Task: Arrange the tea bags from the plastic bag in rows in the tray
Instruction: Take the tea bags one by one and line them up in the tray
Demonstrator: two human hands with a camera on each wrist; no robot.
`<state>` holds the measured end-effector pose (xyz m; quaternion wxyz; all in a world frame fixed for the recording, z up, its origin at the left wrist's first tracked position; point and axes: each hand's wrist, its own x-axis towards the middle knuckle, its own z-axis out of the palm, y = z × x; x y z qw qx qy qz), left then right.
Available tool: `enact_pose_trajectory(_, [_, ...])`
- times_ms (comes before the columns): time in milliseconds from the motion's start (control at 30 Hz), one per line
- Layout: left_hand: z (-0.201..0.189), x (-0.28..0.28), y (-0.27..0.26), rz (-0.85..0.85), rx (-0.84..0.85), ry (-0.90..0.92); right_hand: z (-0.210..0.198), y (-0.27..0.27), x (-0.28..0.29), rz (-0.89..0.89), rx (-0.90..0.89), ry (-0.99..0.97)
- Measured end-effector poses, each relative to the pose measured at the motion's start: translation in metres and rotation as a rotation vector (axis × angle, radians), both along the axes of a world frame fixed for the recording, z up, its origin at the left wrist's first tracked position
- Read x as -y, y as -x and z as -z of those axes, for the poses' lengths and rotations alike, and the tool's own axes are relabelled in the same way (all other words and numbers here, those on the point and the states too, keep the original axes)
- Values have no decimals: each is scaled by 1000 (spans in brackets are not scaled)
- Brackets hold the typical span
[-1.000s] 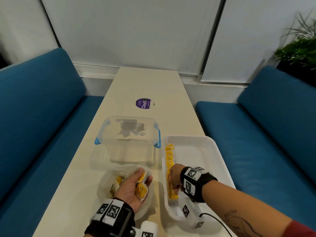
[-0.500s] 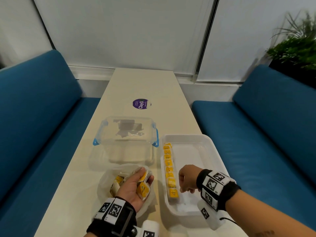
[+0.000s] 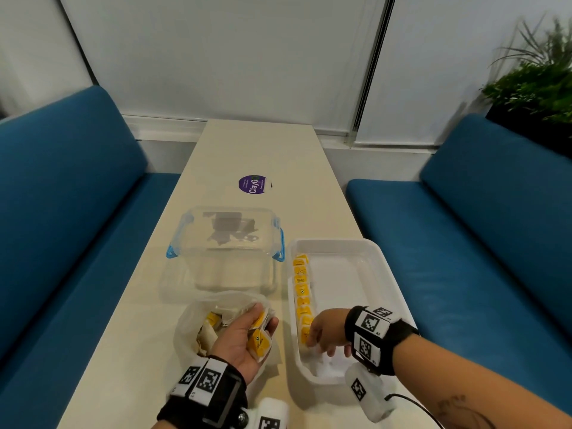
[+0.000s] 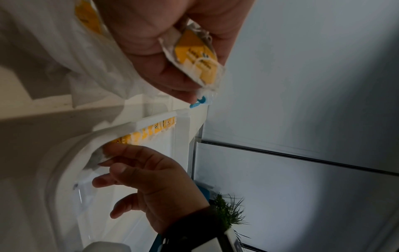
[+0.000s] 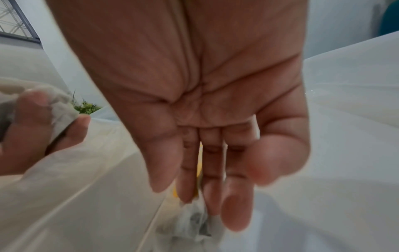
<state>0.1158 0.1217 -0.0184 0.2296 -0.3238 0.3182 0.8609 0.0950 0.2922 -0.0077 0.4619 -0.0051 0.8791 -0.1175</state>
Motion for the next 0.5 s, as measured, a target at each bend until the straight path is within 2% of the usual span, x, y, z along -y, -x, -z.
enact_pose_trajectory(167, [-3, -2, 1, -7, -13, -6, -4, 2, 4, -18, -10, -3])
enact_pose_trajectory(300, [-3, -2, 1, -29, -25, -8, -13, 5, 2, -66, -232, -59])
enact_pose_trajectory(400, [-6, -5, 3, -63, -39, -1, -29, 2, 3, 84, -345, 195])
enact_pose_trajectory(500, [-6, -11, 7, -66, -79, 3, -43, -11, 23, 198, -284, 499])
